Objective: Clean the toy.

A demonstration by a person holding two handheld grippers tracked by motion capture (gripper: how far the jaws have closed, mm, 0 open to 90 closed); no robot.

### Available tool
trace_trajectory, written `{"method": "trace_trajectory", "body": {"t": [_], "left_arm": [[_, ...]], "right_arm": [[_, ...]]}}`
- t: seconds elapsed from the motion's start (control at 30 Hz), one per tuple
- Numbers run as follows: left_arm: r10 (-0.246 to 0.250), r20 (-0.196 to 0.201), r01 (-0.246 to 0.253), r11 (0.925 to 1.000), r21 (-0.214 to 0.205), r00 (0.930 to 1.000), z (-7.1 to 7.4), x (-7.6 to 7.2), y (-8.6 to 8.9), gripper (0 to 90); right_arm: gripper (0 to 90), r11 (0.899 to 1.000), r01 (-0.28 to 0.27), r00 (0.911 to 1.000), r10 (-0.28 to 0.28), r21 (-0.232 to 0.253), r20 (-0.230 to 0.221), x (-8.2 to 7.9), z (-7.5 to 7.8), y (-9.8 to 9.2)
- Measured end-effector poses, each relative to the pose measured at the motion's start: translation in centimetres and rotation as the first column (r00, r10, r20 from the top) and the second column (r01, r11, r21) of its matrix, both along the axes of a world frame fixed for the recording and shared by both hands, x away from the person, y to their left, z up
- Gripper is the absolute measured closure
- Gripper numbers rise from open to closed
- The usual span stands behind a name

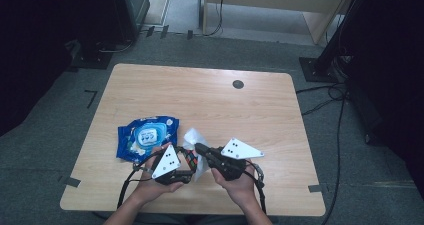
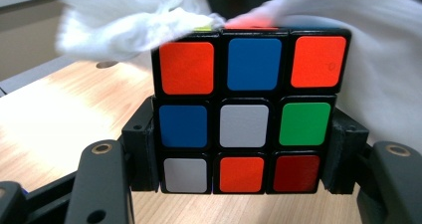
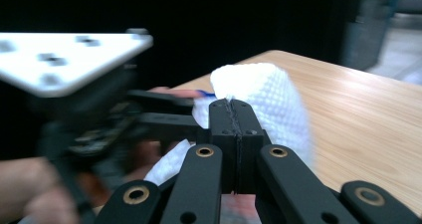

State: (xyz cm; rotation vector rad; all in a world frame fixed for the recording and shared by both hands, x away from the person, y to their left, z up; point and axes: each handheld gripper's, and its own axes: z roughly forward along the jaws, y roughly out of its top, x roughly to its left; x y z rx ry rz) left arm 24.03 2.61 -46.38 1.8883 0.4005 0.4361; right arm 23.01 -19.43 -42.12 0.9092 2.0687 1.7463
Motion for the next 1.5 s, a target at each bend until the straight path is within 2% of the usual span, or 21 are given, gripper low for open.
{"method": "trace_trajectory", "body": {"t": [0.1, 0.17, 0.3, 0.43, 0.5, 0.57, 0.63, 0.73, 0.83, 0.93, 1.0, 1.13, 1.17, 1.23, 1.3, 1.37, 1.4, 1.47, 1.5], "left_arm": [[0.023, -0.029, -0.024, 0.9992, -0.03, 0.9993, 0.1, 0.6, 0.7, 34.4], [0.047, -0.043, -0.049, 0.9978, -0.044, 0.9979, 0.1, 1.0, 1.3, 34.4], [0.077, -0.061, -0.08, 0.9948, -0.062, 0.9952, 0.2, 1.4, 1.6, 34.4], [0.079, -0.065, -0.083, 0.9949, -0.058, 0.9947, 0.1, 1.3, 1.5, 34.4], [0.083, -0.061, -0.086, 0.9952, -0.047, 0.9947, 0.1, 1.3, 1.5, 34.4], [0.082, -0.065, -0.085, 0.9955, -0.044, 0.9946, 0.1, 1.3, 1.4, 34.4], [0.062, -0.045, -0.063, 0.9979, -0.012, 0.997, -0.1, 1.0, 0.9, 34.4], [0.042, -0.023, -0.042, 0.999, 0.013, 0.9988, -0.2, 0.5, 0.2, 34.4], [0.037, -0.022, -0.037, 0.9993, 0.009, 0.9991, -0.2, 0.5, 0.0, 34.4], [0.049, -0.03, -0.05, 0.9987, -0.009, 0.9983, -0.2, 0.7, 0.4, 34.4], [0.059, -0.032, -0.06, 0.9979, -0.023, 0.9977, -0.1, 0.9, 0.8, 34.4], [0.078, -0.038, -0.08, 0.9959, -0.042, 0.9962, 0.1, 1.2, 1.4, 34.4], [0.082, -0.044, -0.084, 0.9953, -0.048, 0.9956, 0.1, 1.3, 1.5, 34.4], [0.088, -0.054, -0.091, 0.9942, -0.058, 0.9947, 0.1, 1.5, 1.6, 34.4], [0.091, -0.065, -0.096, 0.9932, -0.066, 0.9937, 0.0, 1.6, 1.8, 34.3], [0.093, -0.069, -0.098, 0.9928, -0.069, 0.9932, 0.0, 1.7, 1.9, 34.4], [0.095, -0.068, -0.099, 0.9927, -0.068, 0.9932, 0.0, 1.7, 1.9, 34.3], [0.095, -0.068, -0.1, 0.9927, -0.068, 0.9931, 0.0, 1.7, 2.0, 34.3], [0.097, -0.067, -0.102, 0.9925, -0.068, 0.993, 0.0, 1.8, 2.0, 34.4]], "right_arm": [[90.0, 0.999, 0.044, 0.9989, -0.043, 0.009, -0.02, 0.5, -0.4, -1.2], [90.0, 0.999, 0.047, 0.9987, -0.047, 0.008, -0.021, 0.4, -0.4, -1.5], [90.0, 1.0, -0.009, 0.9999, 0.009, -0.011, 0.006, -0.4, -0.2, -0.6], [90.0, 0.999, -0.048, 0.9985, 0.049, -0.018, 0.024, -0.9, 0.0, 0.6], [90.0, 0.998, -0.06, 0.9982, 0.06, 0.017, 0.0, -0.7, 0.0, 0.6], [90.0, 0.998, -0.058, 0.9983, 0.058, 0.02, -0.004, -0.7, 0.0, 0.5], [90.0, 0.998, -0.054, 0.9985, 0.054, 0.021, -0.004, -0.7, 0.0, 0.5], [90.0, 0.998, -0.053, 0.9986, 0.053, 0.018, -0.005, -0.5, -0.2, 0.7], [90.0, 1.0, -0.014, 0.9998, 0.014, 0.005, -0.012, -0.1, -0.3, 0.4], [90.0, 0.997, 0.069, 0.9976, -0.069, -0.035, -0.002, 0.5, -0.7, -0.7], [90.0, 0.991, 0.134, 0.9904, -0.134, -0.019, -0.033, 1.3, -1.2, -2.1], [90.0, 0.97, 0.237, 0.9682, -0.24, -0.046, -0.071, 2.3, -2.3, -4.1], [90.0, 0.958, 0.276, 0.9566, -0.282, -0.082, -0.073, 2.6, -2.9, -4.5], [90.0, 0.943, 0.308, 0.9423, -0.32, -0.124, -0.098, 3.1, -3.9, -5.1], [90.0, 0.927, 0.342, 0.9205, -0.363, -0.152, -0.145, 3.8, -5.3, -5.8], [86.0, 0.913, 0.366, 0.896, -0.398, -0.179, -0.196, 4.3, -6.7, -6.3], [82.4, 0.912, 0.368, 0.8894, -0.402, -0.179, -0.218, 4.5, -7.0, -6.4], [71.7, 0.921, 0.358, 0.8905, -0.386, -0.153, -0.241, 4.6, -7.2, -6.6], [66.1, 0.924, 0.359, 0.8955, -0.381, -0.132, -0.23, 4.5, -6.9, -6.6]]}}
